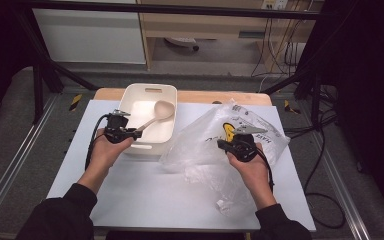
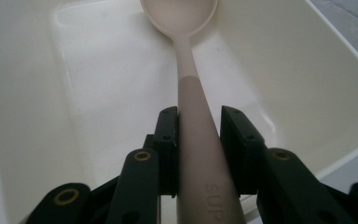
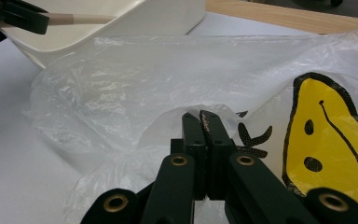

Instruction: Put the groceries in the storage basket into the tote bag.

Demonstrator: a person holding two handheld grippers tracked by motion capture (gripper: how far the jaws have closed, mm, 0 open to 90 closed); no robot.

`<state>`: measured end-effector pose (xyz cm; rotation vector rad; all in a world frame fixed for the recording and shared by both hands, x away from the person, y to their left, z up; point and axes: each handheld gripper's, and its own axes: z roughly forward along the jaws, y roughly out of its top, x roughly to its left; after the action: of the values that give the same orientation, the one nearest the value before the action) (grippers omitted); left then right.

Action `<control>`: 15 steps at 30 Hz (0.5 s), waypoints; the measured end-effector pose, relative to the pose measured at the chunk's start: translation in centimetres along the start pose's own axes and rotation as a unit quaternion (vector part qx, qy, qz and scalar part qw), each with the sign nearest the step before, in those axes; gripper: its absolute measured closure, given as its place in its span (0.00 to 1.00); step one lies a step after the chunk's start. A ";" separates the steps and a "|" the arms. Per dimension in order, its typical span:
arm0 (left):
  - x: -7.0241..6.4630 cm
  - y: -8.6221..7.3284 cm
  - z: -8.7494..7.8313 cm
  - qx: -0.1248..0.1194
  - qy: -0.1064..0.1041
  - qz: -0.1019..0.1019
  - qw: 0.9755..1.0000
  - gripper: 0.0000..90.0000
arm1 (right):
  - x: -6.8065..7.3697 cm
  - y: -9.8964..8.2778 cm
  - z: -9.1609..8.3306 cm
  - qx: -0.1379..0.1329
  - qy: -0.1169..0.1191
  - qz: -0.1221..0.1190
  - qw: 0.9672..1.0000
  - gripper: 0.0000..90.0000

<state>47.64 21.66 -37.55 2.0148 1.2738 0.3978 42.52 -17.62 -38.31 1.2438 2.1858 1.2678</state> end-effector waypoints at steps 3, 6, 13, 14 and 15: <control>0.0 0.0 -0.2 -0.006 0.002 0.000 1.000 0.76 | -0.1 0.0 0.0 0.000 0.000 0.000 1.000 1.00; 0.0 0.0 -0.5 -0.013 0.005 0.001 1.000 0.76 | -0.1 0.0 0.0 0.000 0.000 0.000 1.000 1.00; 0.3 0.2 -2.2 -0.045 0.002 -0.003 0.999 0.76 | -0.1 0.0 0.0 0.000 0.000 -0.001 1.000 1.00; 0.3 0.3 -2.6 -0.050 0.001 -0.002 0.999 0.76 | -0.1 0.0 0.0 0.001 0.000 0.000 1.000 1.00; 0.2 0.3 -3.0 -0.053 0.000 0.002 0.999 0.76 | -0.1 0.0 0.0 0.001 0.000 0.000 1.000 1.00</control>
<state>46.16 23.00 -35.26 1.9278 1.2241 0.4583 42.56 -17.70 -38.32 1.2441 2.1877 1.2668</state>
